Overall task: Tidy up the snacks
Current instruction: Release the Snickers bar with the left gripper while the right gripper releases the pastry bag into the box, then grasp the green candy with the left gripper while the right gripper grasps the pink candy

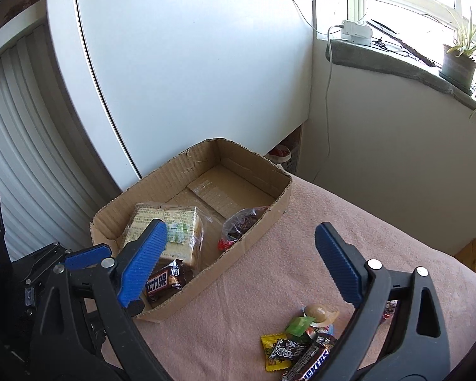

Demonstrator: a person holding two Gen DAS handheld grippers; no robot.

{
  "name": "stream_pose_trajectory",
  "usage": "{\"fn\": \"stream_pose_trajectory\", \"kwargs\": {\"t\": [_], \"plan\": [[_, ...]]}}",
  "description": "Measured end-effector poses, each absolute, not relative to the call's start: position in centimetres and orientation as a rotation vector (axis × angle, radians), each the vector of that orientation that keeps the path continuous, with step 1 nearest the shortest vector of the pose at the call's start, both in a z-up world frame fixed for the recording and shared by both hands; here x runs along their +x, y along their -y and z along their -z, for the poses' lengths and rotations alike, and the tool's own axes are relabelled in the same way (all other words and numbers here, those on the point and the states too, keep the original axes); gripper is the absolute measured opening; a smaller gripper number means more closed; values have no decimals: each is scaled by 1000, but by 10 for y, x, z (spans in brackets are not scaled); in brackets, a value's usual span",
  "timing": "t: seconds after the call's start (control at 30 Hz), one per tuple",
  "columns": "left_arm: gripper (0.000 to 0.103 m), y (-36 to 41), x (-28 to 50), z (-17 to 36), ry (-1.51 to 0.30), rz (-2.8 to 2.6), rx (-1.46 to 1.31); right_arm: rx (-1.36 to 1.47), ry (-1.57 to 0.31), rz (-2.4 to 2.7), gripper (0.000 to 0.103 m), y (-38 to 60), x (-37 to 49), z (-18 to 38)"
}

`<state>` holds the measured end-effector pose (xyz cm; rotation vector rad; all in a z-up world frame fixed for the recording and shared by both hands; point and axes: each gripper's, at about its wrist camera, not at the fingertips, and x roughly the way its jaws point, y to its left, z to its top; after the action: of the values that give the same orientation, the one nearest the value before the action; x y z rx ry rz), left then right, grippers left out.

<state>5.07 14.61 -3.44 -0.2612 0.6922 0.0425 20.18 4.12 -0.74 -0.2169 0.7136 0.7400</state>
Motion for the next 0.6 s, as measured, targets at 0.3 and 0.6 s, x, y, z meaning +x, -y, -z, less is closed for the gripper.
{"fn": "stream_pose_trajectory", "kwargs": {"t": [0.3, 0.6], "plan": [[74, -107, 42, 37, -713, 46, -225, -160, -706, -663, 100, 36, 181, 1], [74, -65, 33, 45, -740, 148, -222, -123, -730, -548, 100, 112, 150, 21]]}}
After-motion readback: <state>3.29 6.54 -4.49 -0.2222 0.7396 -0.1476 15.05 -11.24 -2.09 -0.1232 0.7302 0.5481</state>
